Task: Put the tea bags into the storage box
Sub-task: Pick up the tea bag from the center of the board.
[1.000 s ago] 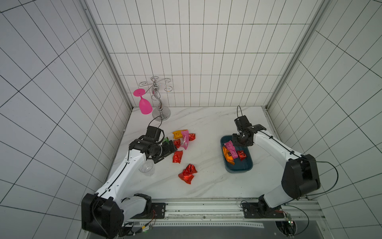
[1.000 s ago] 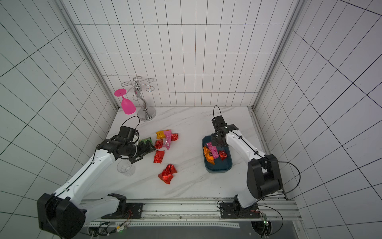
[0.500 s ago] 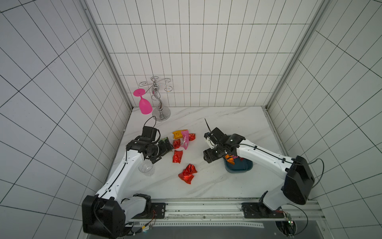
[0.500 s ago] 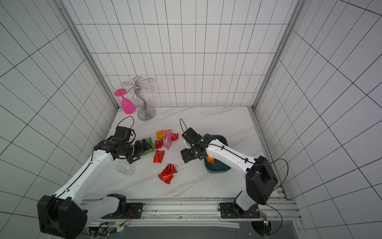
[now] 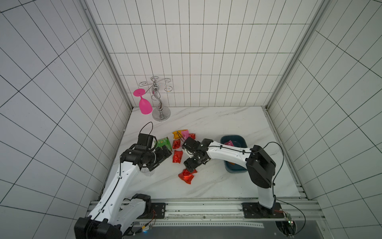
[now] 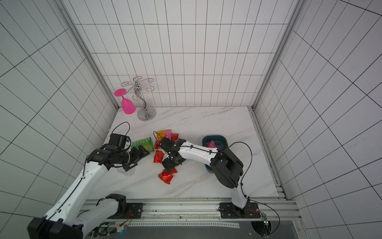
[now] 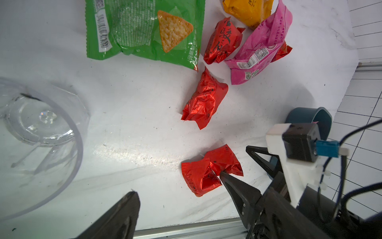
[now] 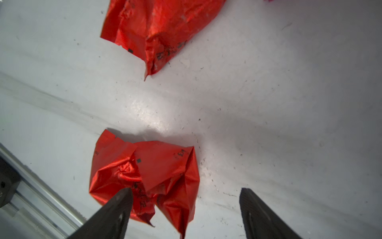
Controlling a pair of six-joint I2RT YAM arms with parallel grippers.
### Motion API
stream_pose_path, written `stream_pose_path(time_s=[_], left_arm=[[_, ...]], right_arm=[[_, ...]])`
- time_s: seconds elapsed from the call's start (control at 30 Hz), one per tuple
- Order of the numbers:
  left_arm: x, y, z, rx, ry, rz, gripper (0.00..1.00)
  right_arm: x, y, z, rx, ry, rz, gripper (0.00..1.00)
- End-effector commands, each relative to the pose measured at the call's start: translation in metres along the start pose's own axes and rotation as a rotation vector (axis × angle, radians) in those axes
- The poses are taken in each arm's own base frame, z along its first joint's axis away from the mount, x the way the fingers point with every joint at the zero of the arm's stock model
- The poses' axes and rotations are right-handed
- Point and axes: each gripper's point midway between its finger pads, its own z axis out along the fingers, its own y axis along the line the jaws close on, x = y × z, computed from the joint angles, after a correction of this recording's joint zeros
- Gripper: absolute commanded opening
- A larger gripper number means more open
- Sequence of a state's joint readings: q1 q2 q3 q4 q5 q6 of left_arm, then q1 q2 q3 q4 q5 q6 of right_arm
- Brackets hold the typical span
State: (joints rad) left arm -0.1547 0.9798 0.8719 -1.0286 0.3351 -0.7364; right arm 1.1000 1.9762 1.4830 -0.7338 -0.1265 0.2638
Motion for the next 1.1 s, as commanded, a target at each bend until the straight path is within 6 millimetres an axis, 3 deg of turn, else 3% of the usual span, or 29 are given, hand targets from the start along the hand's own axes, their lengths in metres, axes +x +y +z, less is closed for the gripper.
stream_pose_path(time_s=[0.0, 0.23, 0.37, 0.53, 0.6, 0.7, 0.83, 0.93, 1.07], left_arm=[[0.003, 0.009, -0.004, -0.023, -0.013, 0.005, 0.98], [0.005, 0.012, -0.003, -0.028, -0.016, 0.002, 0.97], [0.004, 0.010, -0.001, -0.024, -0.008, 0.000, 0.97], [0.002, 0.007, 0.001, -0.021, 0.002, 0.007, 0.97], [0.002, 0.007, 0.002, -0.020, 0.005, 0.011, 0.97], [-0.001, 0.004, 0.003, -0.016, 0.008, 0.021, 0.97], [-0.004, -0.002, 0.004, -0.011, 0.018, 0.035, 0.97], [-0.008, -0.008, 0.007, 0.000, 0.026, 0.042, 0.97], [-0.013, -0.018, 0.014, 0.017, 0.040, 0.059, 0.97]], right_arm=[[-0.001, 0.000, 0.005, 0.017, 0.019, -0.003, 0.83], [0.005, -0.010, 0.020, 0.062, 0.042, 0.000, 0.71], [0.010, -0.019, 0.028, 0.082, 0.060, 0.021, 0.56], [0.001, -0.024, 0.022, 0.071, 0.008, 0.050, 0.33], [-0.004, -0.026, 0.014, 0.068, -0.013, 0.067, 0.31], [-0.014, -0.033, -0.009, 0.052, -0.067, 0.112, 0.29], [-0.020, -0.054, -0.055, 0.051, -0.164, 0.200, 0.28], [-0.015, -0.082, -0.091, 0.092, -0.234, 0.280, 0.26], [0.011, -0.133, -0.129, 0.165, -0.264, 0.425, 0.26]])
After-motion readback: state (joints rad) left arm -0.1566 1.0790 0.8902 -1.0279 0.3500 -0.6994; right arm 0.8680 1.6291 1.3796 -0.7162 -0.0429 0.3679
